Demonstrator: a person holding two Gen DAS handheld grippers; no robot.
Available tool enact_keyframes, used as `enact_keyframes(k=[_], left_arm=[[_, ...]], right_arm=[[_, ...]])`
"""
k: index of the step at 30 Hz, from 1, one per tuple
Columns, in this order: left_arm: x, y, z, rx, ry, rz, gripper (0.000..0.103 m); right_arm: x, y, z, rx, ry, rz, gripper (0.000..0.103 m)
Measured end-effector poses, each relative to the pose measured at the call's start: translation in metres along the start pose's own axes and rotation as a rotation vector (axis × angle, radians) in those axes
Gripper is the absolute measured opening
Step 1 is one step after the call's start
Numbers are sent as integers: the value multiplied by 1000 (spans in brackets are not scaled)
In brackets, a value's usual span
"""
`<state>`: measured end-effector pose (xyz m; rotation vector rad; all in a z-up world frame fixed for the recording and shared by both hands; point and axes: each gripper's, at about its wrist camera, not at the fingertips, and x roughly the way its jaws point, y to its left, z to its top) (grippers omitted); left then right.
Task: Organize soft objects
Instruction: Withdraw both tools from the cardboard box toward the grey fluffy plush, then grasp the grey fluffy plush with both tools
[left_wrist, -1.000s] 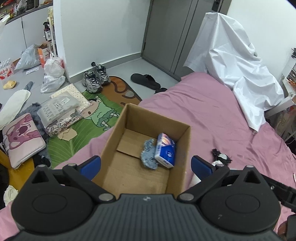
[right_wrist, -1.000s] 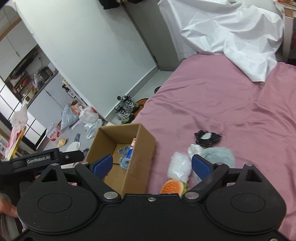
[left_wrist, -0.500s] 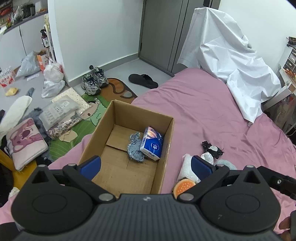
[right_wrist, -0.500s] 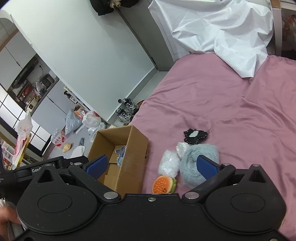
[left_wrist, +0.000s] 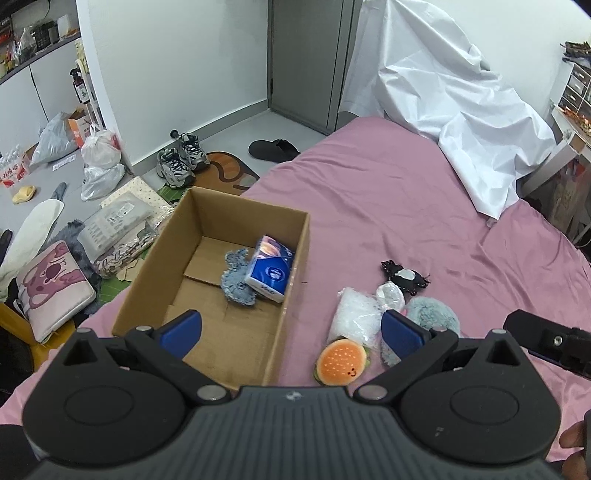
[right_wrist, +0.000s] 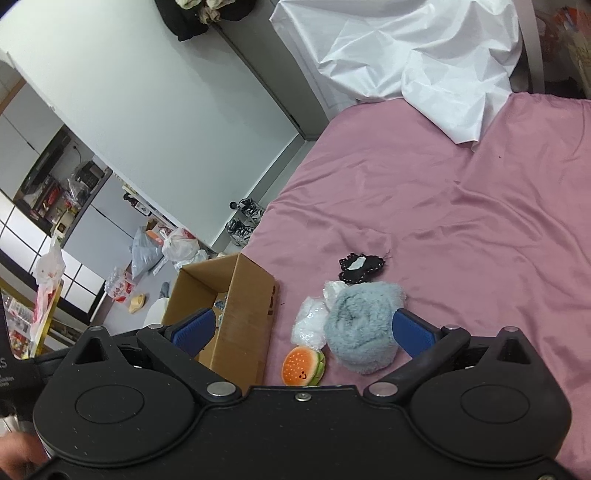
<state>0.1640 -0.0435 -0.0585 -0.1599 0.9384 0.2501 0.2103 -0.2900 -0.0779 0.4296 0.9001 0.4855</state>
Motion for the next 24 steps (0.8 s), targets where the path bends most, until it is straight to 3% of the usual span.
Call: enact_keyframes(k=[7, 17, 22, 24], left_arm=[[9, -14, -6, -32, 8, 10, 102], [33, -36, -19, -88, 42, -38, 99], [47, -41, -21, -122, 61, -66, 86], [53, -43, -22, -138, 74, -83, 74]], right_arm=[[0, -18, 0, 50, -7, -4, 103], [15, -48, -4, 132, 30, -21, 101], [26, -66, -6, 215, 61, -8, 88], [31, -72, -6, 243, 71, -11, 82]])
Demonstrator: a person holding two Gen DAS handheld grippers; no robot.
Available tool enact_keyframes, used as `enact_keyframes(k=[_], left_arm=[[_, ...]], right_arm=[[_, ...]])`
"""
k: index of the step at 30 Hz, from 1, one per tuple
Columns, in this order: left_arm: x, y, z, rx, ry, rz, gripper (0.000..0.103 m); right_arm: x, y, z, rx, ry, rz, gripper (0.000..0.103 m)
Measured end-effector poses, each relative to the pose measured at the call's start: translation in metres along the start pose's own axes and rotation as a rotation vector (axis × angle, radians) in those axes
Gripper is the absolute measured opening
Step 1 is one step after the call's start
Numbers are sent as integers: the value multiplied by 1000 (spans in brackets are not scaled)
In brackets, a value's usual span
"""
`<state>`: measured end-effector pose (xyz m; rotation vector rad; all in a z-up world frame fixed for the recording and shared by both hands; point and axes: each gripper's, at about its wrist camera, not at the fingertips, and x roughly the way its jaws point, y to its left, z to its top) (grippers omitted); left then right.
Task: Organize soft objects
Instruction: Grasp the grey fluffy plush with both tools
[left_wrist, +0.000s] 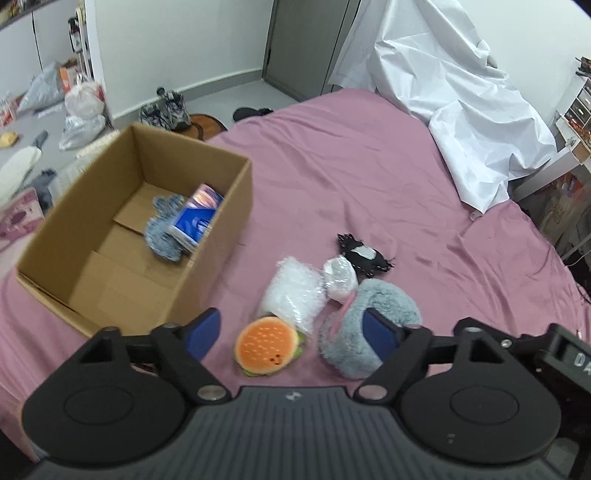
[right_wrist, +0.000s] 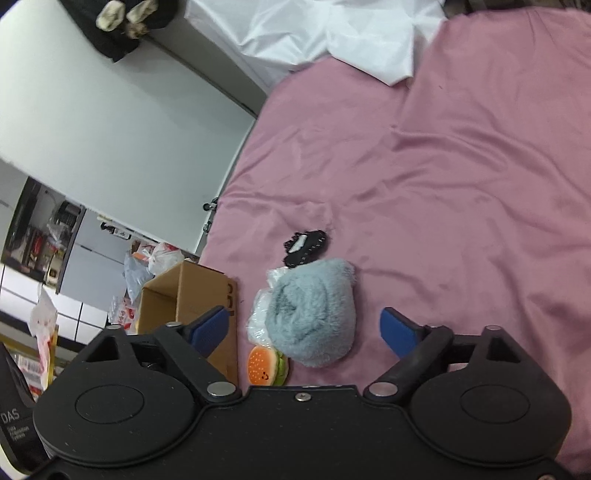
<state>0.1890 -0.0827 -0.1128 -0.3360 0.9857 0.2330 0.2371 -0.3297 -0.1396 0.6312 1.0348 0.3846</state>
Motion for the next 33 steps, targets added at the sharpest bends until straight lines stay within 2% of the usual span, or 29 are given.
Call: enact_keyframes(k=[9, 13, 17, 23, 25, 30, 33], left_arm=[[27, -11, -1, -39, 42, -63, 53], [39, -15, 0, -57, 61, -89, 52], [50, -19, 1, -51, 74, -77, 52], [67, -19, 0, -81, 105, -78, 52], [70, -21, -1, -86, 113, -83, 47], [77, -21, -3, -126, 132, -121, 25], [78, -23, -3, -134, 131, -124, 22]], right_arm=[[19, -13, 3, 85, 38, 6, 61], [29, -18, 5, 113, 51, -7, 57], [40, -19, 7, 123, 58, -15, 54], [52, -23, 10, 147, 80, -24, 44], [55, -24, 11, 149, 86, -28, 41], [63, -26, 11, 154, 103, -35, 37], [66, -26, 10, 154, 109, -23, 28]])
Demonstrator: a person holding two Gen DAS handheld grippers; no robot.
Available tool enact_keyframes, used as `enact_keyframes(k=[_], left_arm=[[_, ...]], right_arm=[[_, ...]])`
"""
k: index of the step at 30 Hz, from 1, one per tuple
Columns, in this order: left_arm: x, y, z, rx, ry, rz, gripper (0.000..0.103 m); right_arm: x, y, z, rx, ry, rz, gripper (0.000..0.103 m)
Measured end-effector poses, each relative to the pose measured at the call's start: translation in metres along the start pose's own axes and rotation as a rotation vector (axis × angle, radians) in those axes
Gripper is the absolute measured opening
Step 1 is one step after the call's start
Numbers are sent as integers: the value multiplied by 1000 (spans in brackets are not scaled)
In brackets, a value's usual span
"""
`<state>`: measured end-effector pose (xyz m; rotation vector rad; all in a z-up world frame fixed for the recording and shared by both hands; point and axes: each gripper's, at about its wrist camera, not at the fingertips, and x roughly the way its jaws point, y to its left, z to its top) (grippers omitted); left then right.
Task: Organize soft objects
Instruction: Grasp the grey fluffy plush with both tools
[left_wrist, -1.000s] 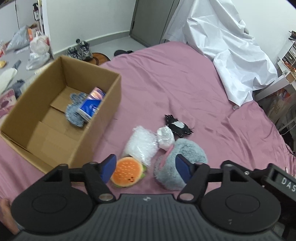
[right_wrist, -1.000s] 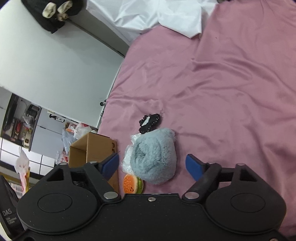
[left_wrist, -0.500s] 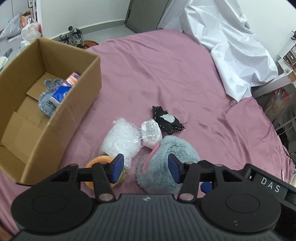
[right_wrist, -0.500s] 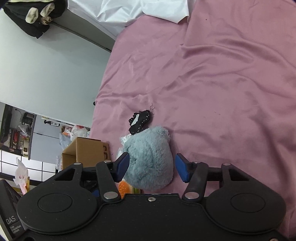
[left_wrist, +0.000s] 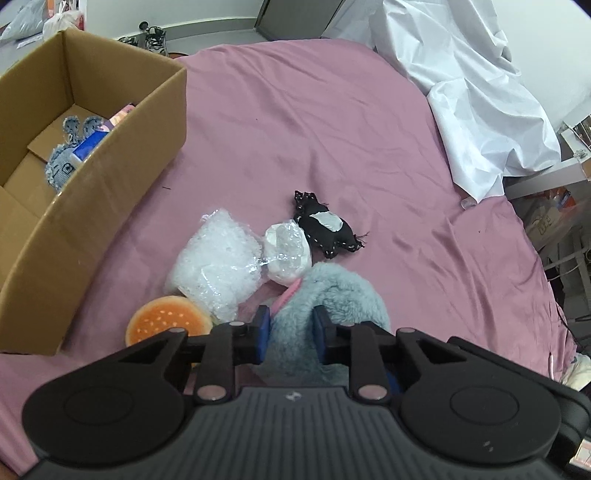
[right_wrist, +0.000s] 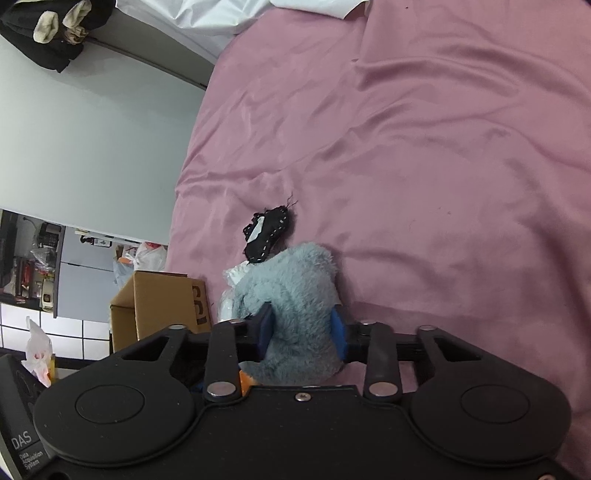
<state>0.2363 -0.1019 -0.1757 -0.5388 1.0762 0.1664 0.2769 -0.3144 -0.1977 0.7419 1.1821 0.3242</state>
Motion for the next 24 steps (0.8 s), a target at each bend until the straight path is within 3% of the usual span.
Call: enact_keyframes(k=[4, 24], left_arm=[[-4, -3, 0, 7, -7, -2, 20], [-60, -4, 7, 52, -116, -22, 20]], right_arm=[[-4, 4, -2, -27, -24, -10, 23], [-36, 40, -16, -164, -122, 67, 21]])
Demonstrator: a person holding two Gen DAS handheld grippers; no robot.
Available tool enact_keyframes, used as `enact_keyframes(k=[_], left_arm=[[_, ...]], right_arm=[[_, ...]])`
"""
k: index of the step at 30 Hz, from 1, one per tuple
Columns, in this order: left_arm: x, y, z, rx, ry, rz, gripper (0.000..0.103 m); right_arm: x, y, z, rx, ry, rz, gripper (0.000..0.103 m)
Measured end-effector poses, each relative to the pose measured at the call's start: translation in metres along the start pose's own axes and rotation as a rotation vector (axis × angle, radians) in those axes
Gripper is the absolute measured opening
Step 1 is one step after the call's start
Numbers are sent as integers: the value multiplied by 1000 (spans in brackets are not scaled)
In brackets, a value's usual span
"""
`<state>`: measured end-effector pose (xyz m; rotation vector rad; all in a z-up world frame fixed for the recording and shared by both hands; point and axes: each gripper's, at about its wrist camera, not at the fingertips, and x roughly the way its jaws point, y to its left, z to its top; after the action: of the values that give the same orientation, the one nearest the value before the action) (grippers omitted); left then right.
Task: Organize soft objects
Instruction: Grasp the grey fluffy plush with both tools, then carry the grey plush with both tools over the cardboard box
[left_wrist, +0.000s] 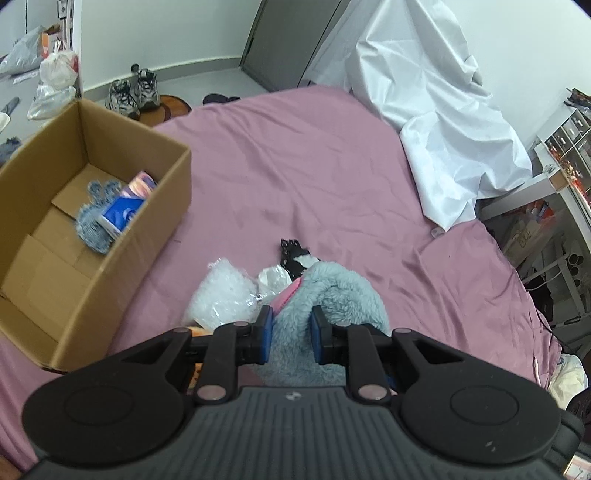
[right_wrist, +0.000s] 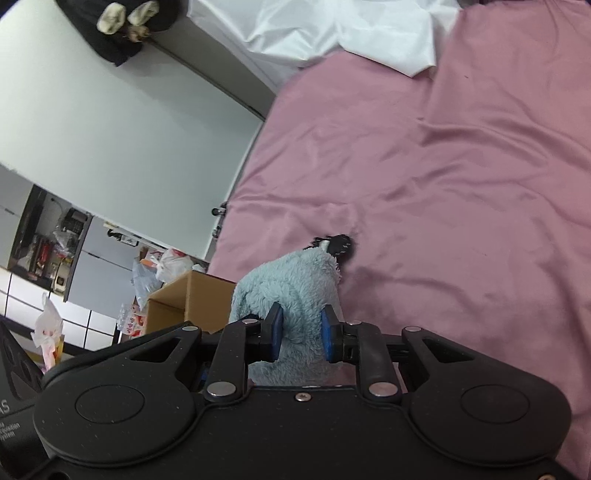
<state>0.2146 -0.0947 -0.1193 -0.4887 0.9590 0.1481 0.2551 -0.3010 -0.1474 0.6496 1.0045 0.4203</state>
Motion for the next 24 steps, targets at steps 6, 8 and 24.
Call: enact_keyframes(k=[6, 8, 24], left_arm=[[-17, 5, 4, 1, -32, 2, 19], [-23, 7, 6, 3, -42, 3, 19], [-64, 39, 22, -4, -115, 2, 18]], right_arm=[[-6, 15, -5, -35, -18, 33, 20], [-8, 19, -6, -42, -22, 42, 20], [-8, 61, -18, -128, -35, 134, 20]])
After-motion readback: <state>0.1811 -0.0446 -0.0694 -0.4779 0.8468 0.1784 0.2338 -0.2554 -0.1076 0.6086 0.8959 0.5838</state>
